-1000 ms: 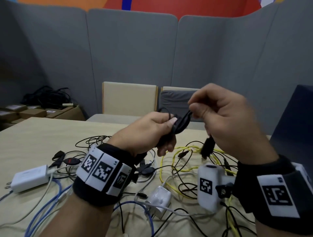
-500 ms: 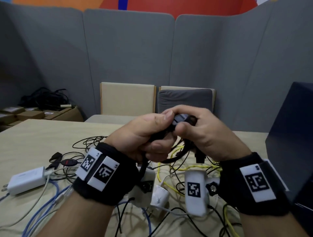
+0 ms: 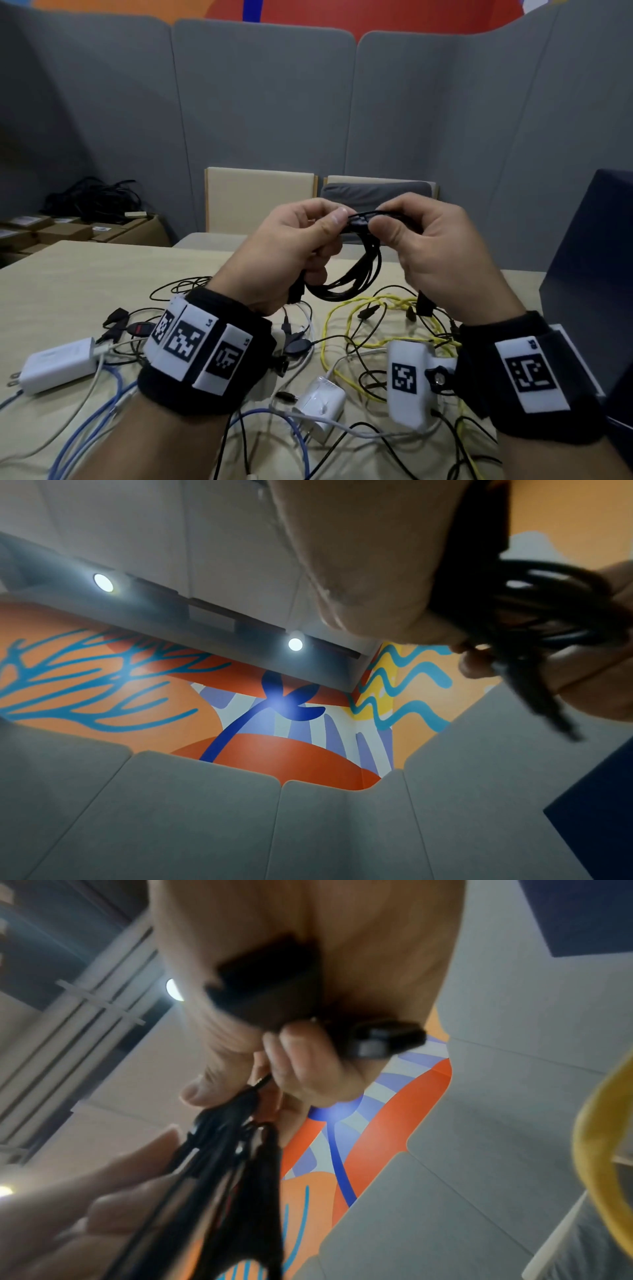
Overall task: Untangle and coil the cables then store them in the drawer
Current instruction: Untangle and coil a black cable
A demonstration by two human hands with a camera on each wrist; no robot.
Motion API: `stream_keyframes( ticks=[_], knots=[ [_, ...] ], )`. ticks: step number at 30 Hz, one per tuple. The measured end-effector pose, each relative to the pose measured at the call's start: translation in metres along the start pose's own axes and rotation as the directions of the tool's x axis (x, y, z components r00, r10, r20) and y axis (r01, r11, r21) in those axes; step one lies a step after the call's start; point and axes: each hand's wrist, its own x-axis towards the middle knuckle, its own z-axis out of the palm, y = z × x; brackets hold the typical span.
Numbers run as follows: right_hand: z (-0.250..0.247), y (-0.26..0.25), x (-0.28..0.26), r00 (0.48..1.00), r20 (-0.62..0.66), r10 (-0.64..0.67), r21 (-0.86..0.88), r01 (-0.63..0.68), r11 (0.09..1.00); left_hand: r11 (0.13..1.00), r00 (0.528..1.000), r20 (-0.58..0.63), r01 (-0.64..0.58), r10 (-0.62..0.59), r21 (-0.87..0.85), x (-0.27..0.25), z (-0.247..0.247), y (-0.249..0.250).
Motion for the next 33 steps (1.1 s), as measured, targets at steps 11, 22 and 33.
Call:
stream_keyframes(
  ticks=[11,22,33],
  knots=[
    [-0.037,0.008,0.001,0.956,-0.286,-0.068,-0.123,0.034,0.992,0.989,0.980,0.168,0.120,-0.103,-0.092,-0.001,-0.005,-0.006],
    [-0.049,0.005,-0.009,0.992,0.104,0.071,-0.146,-0.056,0.988,0.949,0.983,0.121,0.169,-0.141,-0.267,-0.004,-0.014,0.004],
    [-0.008,0.004,-0.007,0.867,0.459,0.192,0.028,-0.231,0.973,0.977,0.974,0.184,0.158,-0.131,-0.141,-0.004,0.003,-0.001]
  ],
)
